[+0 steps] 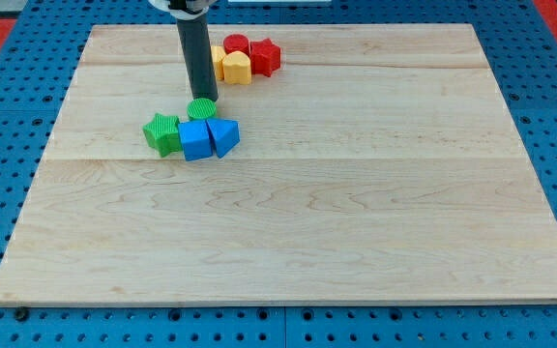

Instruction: Point your arm to the top

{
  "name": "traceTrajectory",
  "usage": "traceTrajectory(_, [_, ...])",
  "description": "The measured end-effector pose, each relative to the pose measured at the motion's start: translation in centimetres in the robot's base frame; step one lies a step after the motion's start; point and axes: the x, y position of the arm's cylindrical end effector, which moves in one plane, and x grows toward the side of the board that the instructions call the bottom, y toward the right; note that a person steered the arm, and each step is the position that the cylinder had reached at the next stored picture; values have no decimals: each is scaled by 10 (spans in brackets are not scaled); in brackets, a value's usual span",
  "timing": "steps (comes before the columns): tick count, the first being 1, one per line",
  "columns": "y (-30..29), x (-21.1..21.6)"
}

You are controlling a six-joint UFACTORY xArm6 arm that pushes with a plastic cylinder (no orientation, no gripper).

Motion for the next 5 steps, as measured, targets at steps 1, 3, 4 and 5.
traceTrajectory(1, [0,0])
traceTrajectory(3, [-1,-13])
traceTrajectory(4, [-10,-18])
traceTrajectory(5, [-27,-18])
